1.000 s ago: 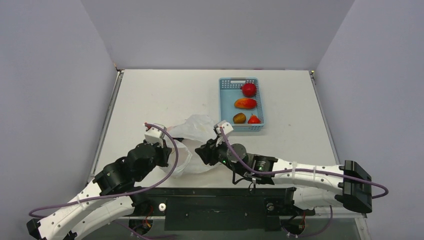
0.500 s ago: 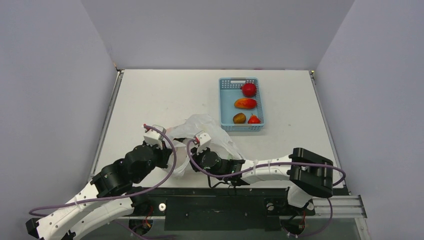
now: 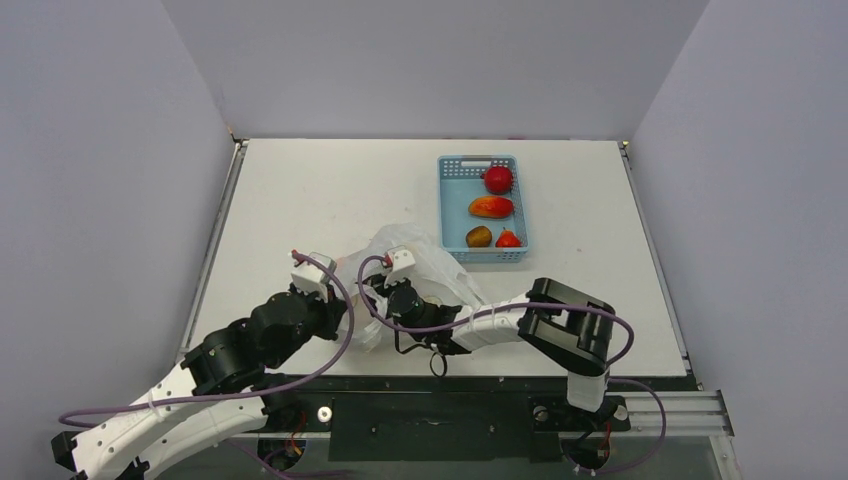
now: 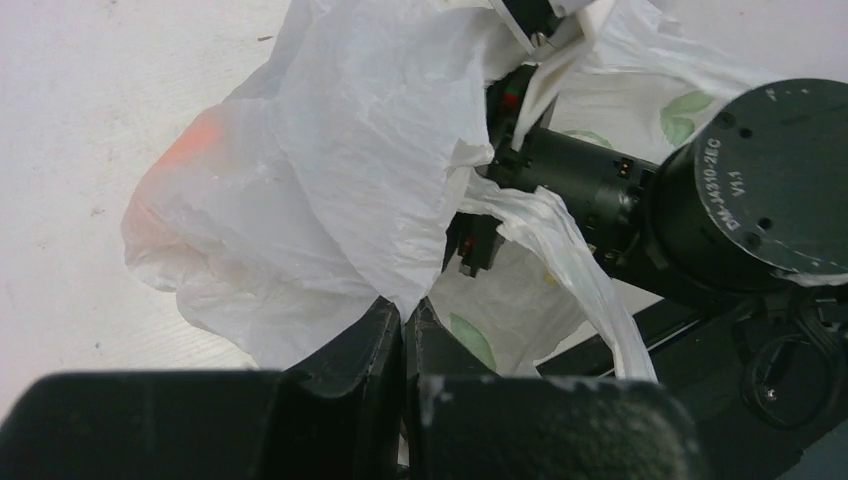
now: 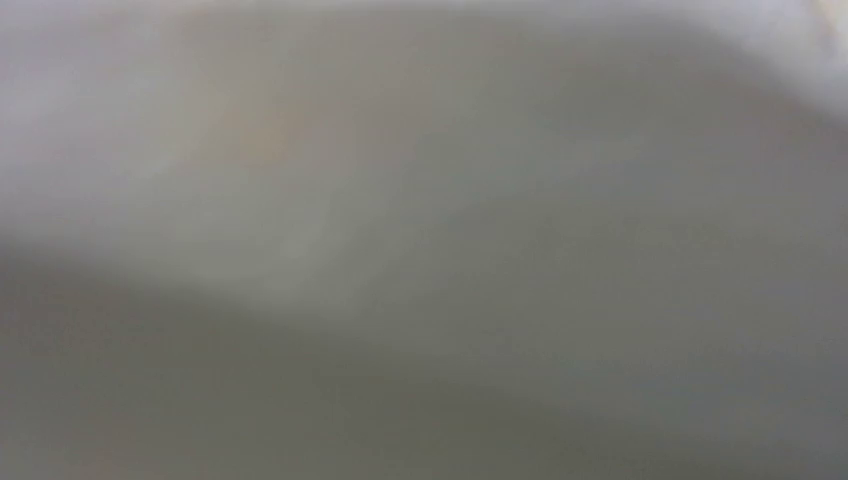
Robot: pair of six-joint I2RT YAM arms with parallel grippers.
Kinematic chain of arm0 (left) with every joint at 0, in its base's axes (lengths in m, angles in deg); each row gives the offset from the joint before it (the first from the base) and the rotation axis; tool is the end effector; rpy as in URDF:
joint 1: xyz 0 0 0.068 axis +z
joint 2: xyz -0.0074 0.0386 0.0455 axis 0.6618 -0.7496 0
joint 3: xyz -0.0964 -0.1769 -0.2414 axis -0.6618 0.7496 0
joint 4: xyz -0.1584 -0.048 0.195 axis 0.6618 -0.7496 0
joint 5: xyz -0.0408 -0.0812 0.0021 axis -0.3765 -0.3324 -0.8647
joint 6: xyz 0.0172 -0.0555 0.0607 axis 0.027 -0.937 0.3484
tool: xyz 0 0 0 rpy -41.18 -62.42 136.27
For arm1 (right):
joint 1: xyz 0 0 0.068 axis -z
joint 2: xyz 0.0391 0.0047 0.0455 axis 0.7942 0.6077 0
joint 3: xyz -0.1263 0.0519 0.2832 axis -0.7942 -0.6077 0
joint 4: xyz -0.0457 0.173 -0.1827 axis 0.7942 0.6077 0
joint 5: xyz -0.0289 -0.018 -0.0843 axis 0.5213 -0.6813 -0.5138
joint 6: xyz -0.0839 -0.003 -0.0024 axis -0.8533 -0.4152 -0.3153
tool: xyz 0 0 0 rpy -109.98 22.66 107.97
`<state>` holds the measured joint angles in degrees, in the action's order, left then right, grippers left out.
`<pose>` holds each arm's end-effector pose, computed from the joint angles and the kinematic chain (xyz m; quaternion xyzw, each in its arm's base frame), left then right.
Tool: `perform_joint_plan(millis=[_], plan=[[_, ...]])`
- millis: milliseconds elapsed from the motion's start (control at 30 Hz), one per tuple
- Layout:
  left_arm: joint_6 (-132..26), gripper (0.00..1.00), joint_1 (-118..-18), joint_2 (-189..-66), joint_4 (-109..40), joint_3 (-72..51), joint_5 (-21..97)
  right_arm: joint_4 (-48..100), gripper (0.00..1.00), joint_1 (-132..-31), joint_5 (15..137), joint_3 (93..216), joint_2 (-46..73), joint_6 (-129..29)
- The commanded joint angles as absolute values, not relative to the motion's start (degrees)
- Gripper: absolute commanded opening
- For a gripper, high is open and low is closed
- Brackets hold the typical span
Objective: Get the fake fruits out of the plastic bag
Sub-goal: Take out the fake fruit from the plastic bag.
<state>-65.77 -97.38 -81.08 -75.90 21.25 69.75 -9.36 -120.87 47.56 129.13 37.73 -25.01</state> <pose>0.0801 -0.0656 0.3013 0.1296 0.8372 -0.1874 0.4972 0.1799 0.3812 0.1999 -0.1545 0.7982 0.3358 0.4756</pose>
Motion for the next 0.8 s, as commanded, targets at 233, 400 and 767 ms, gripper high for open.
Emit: perform_joint_plan(millis=[233, 400, 767], plan=[[-64.8, 0.0, -98.69, -80.9, -72.33, 19.86, 68.28, -14.73, 0.43, -117.72, 44.07, 136.35, 42.79, -20.79], [-64.53, 0.0, -98.96, -81.07, -71.91, 20.0, 67.54, -12.75, 0.7, -117.05, 40.25, 140.8, 45.5, -19.77], [-64.54, 0.0, -100.1, -81.86, -72.13, 19.82, 67.24, 3.26, 0.82, -116.68, 28.46, 156.12, 56.38, -17.86]])
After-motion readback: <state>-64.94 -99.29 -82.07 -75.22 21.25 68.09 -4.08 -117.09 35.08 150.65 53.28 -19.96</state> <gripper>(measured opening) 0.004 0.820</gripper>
